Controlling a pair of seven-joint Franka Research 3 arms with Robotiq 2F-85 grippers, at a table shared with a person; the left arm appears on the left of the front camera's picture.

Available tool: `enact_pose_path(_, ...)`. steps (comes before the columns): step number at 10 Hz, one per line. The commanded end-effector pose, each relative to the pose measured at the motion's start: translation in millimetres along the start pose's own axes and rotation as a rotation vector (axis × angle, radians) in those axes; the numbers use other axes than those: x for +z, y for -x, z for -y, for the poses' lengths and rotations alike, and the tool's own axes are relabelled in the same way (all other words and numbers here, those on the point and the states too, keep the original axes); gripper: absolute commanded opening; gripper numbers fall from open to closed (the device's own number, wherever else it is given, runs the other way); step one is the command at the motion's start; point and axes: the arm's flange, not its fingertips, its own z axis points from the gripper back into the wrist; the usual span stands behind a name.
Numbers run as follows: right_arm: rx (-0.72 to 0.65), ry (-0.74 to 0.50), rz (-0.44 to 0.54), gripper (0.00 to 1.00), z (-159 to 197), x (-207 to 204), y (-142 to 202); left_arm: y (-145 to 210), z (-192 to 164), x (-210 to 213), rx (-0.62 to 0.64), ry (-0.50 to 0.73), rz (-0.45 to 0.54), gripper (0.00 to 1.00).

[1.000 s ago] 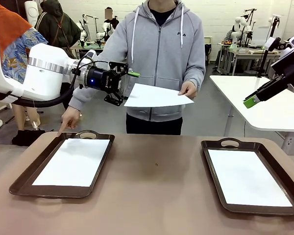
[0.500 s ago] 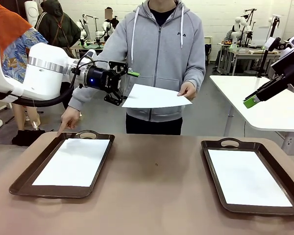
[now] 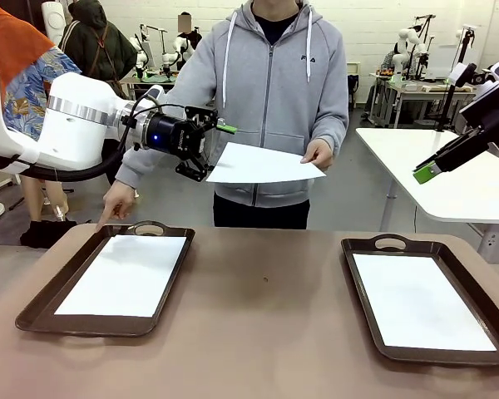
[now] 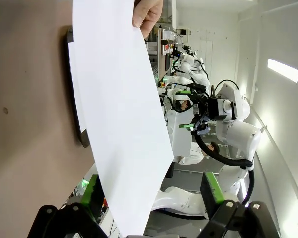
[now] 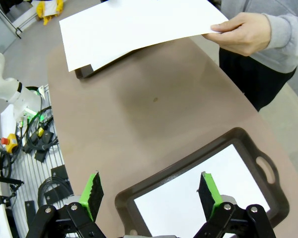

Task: Sort the A4 documents.
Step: Receive the A4 Paper.

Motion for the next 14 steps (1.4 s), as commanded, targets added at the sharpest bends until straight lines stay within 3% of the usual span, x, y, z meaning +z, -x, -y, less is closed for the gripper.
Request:
enact_pose_path(1,0.002,-0.004,0.002,1.0,-0.5,-1.4,-0.9,-0.3,-0.6,0.5,0.001,-0.002,0.005,1.0)
enact_pose_path(11,0.002,-0.004,0.002,1.0,-0.5,-1.4,-0.9,-0.1,-0.1,0.0,0.0,0.0,0.001,1.0)
enact_pose_path(14,0.002,-0.004,0.002,1.0,-0.5,-1.4,-0.9,-4.4,-15.3,0.3,0.069,0.123,0.086,1.0)
